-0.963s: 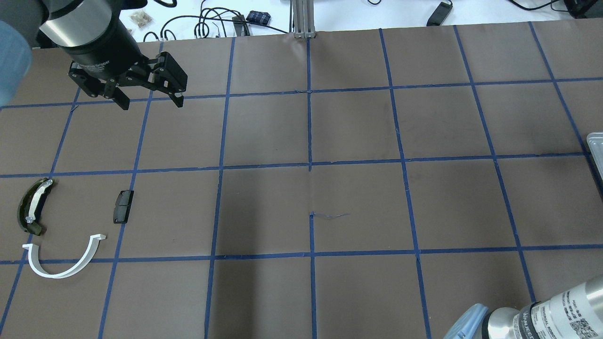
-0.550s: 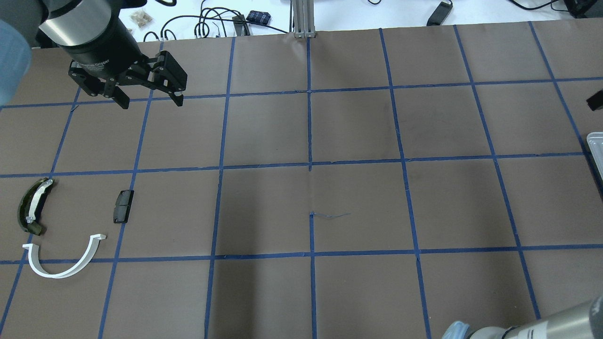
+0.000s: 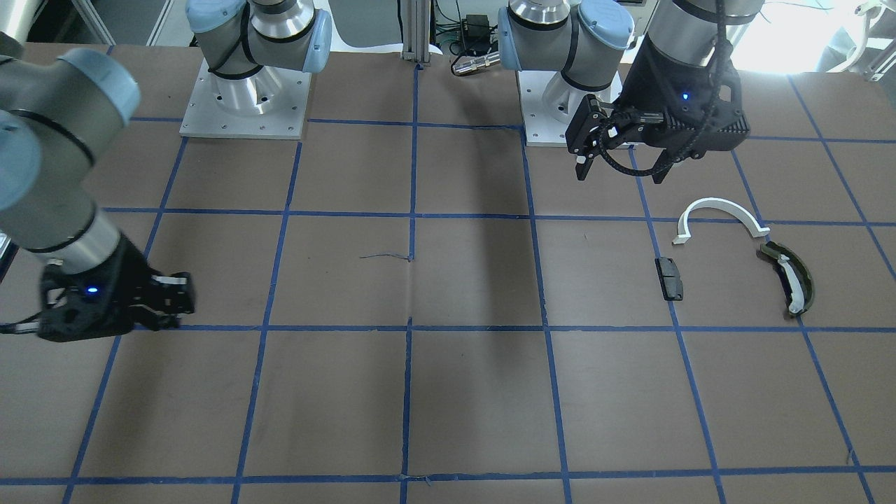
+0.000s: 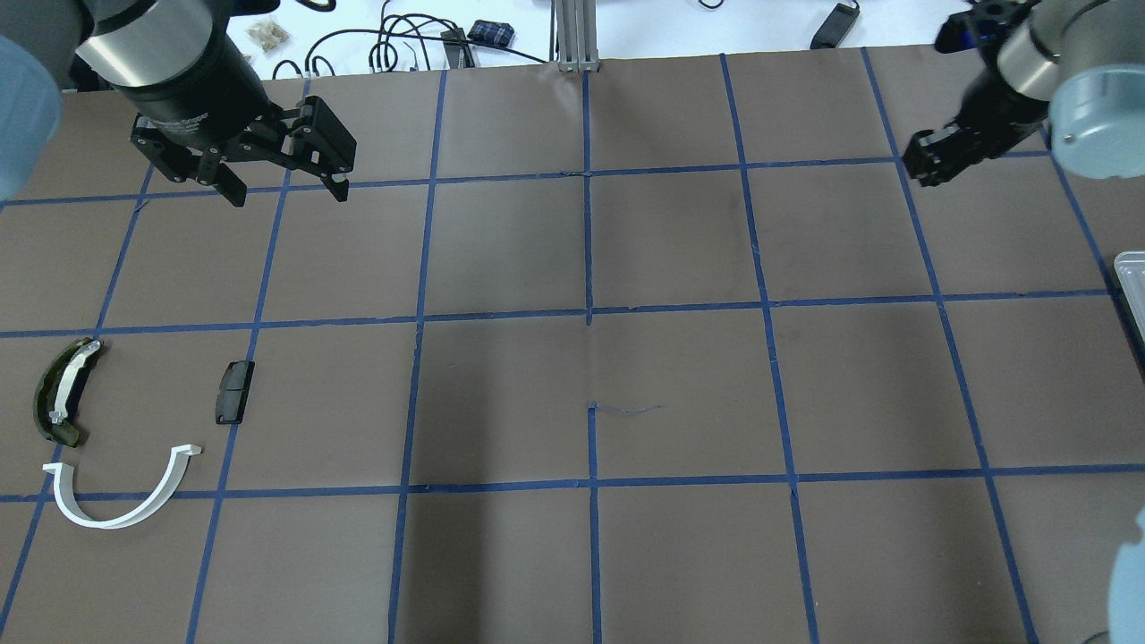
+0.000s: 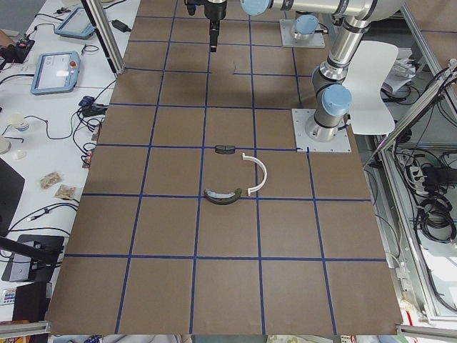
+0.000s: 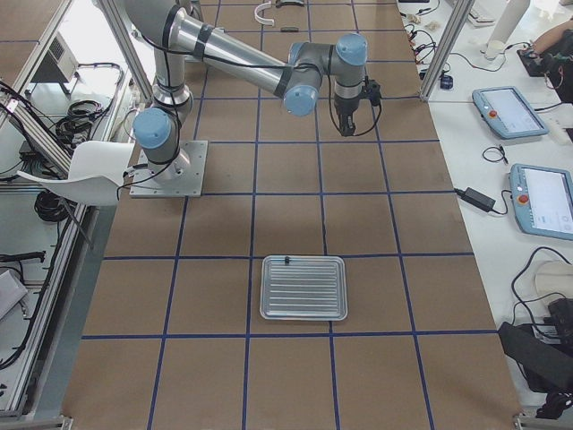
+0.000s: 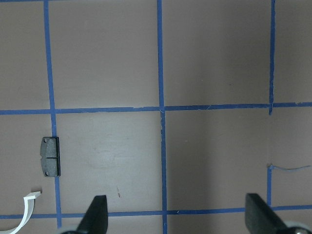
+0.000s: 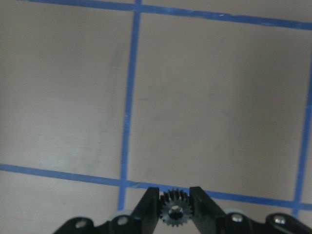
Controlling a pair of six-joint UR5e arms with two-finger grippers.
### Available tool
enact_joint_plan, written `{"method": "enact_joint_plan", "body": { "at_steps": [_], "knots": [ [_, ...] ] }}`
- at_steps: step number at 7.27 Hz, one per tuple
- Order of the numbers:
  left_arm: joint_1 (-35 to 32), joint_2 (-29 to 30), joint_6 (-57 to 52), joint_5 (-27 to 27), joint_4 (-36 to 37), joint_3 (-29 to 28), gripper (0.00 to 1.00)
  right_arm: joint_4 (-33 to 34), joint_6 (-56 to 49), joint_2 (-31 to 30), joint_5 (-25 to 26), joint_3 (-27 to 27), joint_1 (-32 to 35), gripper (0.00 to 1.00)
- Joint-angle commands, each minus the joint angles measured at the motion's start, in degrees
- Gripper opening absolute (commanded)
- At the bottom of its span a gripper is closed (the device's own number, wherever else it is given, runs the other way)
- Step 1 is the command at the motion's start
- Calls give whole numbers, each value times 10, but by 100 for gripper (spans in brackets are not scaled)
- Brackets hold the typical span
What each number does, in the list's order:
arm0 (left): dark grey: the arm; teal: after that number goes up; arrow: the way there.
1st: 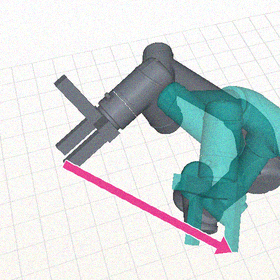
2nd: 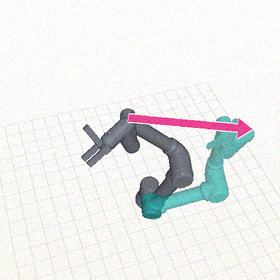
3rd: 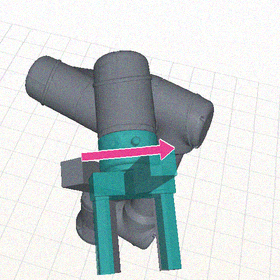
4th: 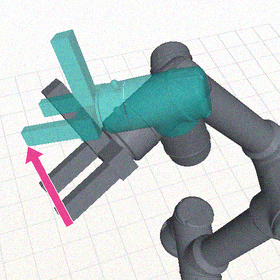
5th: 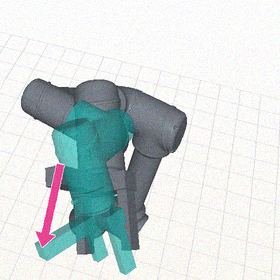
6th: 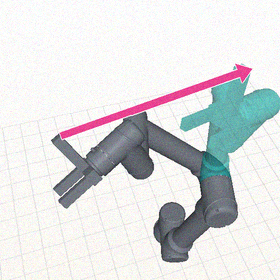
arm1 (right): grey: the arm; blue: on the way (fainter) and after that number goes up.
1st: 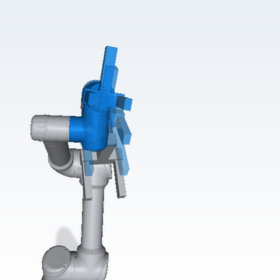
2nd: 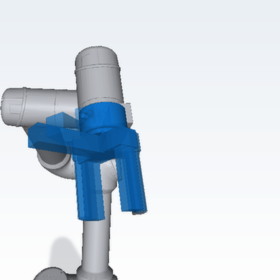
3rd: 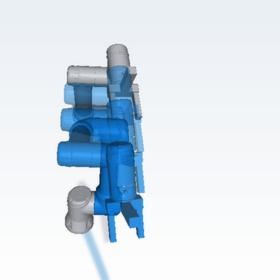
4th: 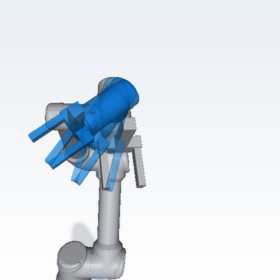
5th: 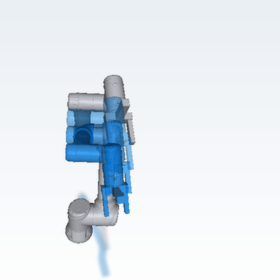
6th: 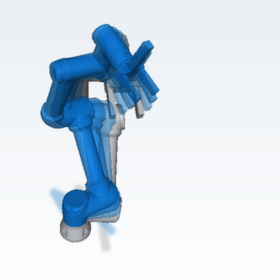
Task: Place bearing gear from tray to pile
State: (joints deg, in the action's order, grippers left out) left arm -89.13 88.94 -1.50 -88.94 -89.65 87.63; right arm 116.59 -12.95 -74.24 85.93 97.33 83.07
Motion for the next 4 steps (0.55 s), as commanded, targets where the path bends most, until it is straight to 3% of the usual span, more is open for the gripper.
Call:
{"method": "enact_joint_plan", "body": {
  "at_steps": [1,2,4],
  "knots": [
    [0,0,0,0,1,-1,100,76,199,42,-6,43,128,6],
    [0,-1,0,0,1,-1,100,123,303,67,-3,45,201,9],
    [3,-3,-3,-1,2,7,100,179,384,112,1,44,282,13]
  ]
}}
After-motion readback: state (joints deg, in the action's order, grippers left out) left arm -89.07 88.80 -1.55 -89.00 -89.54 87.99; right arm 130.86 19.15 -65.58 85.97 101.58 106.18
